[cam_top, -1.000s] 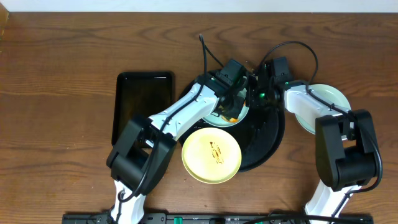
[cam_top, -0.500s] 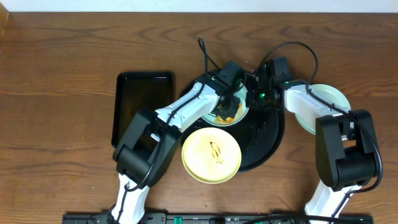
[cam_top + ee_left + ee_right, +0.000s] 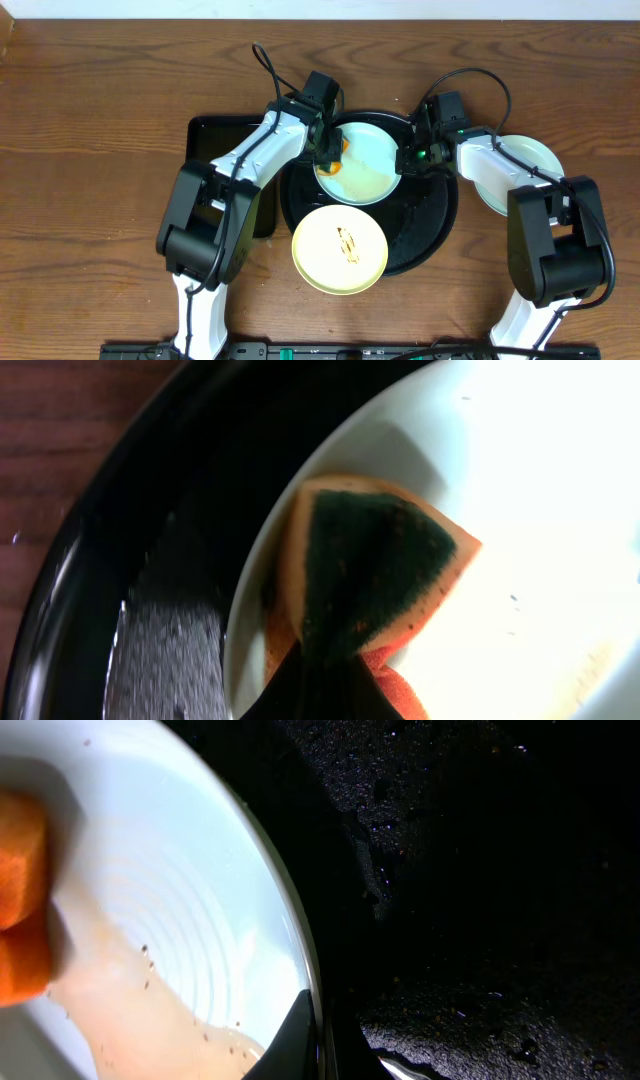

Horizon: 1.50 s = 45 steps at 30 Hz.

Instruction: Clean dirty plates on tray and stack at the side

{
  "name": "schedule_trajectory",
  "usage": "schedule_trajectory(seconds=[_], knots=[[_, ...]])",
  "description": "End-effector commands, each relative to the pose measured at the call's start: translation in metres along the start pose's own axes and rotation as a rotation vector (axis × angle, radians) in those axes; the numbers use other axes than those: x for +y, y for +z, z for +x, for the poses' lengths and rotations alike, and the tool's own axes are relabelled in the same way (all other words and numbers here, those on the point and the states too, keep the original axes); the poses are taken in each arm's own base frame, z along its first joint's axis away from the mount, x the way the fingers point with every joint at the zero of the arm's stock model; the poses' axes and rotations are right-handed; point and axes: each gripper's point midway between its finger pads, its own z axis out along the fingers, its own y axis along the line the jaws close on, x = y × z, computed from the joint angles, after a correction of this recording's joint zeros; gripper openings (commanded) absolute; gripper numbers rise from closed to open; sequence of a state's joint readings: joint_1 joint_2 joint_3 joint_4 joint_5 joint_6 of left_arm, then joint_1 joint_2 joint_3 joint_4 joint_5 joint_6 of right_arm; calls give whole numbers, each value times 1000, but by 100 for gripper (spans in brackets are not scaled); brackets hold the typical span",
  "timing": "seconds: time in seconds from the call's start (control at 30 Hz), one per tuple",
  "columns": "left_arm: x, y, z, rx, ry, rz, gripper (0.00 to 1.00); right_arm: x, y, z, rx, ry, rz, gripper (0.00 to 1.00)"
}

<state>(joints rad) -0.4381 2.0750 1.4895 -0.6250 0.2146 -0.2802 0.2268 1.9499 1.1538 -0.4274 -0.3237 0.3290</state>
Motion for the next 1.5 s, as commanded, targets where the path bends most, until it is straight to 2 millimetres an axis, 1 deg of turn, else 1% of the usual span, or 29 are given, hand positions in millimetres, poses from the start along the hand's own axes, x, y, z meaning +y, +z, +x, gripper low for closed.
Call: schedule_trajectory(seconds=[0.0, 0.03, 0.07, 0.1, 0.2, 0.27, 0.4, 0.5, 0.57, 0.67, 0.77, 0.9, 1.03, 1.1, 1.13, 1.17, 1.2, 1.33, 1.47], knots=[[-15, -53, -13, -102, 38, 48, 8, -12, 6, 8, 23, 3, 56, 1], [-17, -64, -15, -122, 40, 50, 8, -12, 6, 8, 23, 3, 56, 1], [-15, -77, -17, -145, 38, 44, 8, -12, 6, 8, 23, 2, 56, 1], [-12, -86, -18, -164, 35, 32, 8, -12, 6, 8, 23, 2, 56, 2], [0, -106, -21, -202, 21, -17, 8, -12, 6, 8, 23, 1, 56, 8], [10, -114, -20, -210, 5, -51, 7, -12, 6, 8, 23, 1, 56, 9], [28, -119, -16, -192, -31, -88, 7, -11, 6, 9, 25, -2, 55, 14], [44, -121, -15, -178, -66, -104, 8, -9, 8, 15, 40, -8, 57, 15], [63, -124, -16, -173, -110, -121, 8, -10, 12, 22, 49, -16, 70, 11], [82, -127, -15, -164, -156, -138, 7, -13, 14, 27, 57, -20, 93, 1], [102, -131, -13, -152, -204, -155, 8, -13, 14, 27, 58, -20, 93, 1], [124, -134, -5, -124, -260, -175, 7, -13, 9, 20, 32, -28, 98, 1], [139, -137, 5, -86, -303, -192, 8, -19, -15, -1, -71, -54, 186, 1], [144, -138, 7, -80, -317, -197, 7, -20, -34, -14, -140, -83, 228, 1], [146, -139, 7, -80, -323, -198, 8, -19, -47, -22, -183, -103, 255, 1], [147, -139, 7, -80, -326, -198, 8, -19, -55, -26, -207, -115, 271, 1], [148, -139, 7, -81, -327, -199, 7, -18, -69, -32, -245, -137, 293, 1], [148, -139, 7, -82, -328, -199, 8, -18, -109, -47, -352, -231, 398, 1], [148, -139, 7, -84, -328, -199, 7, -18, -141, -56, -422, -348, 544, 1]])
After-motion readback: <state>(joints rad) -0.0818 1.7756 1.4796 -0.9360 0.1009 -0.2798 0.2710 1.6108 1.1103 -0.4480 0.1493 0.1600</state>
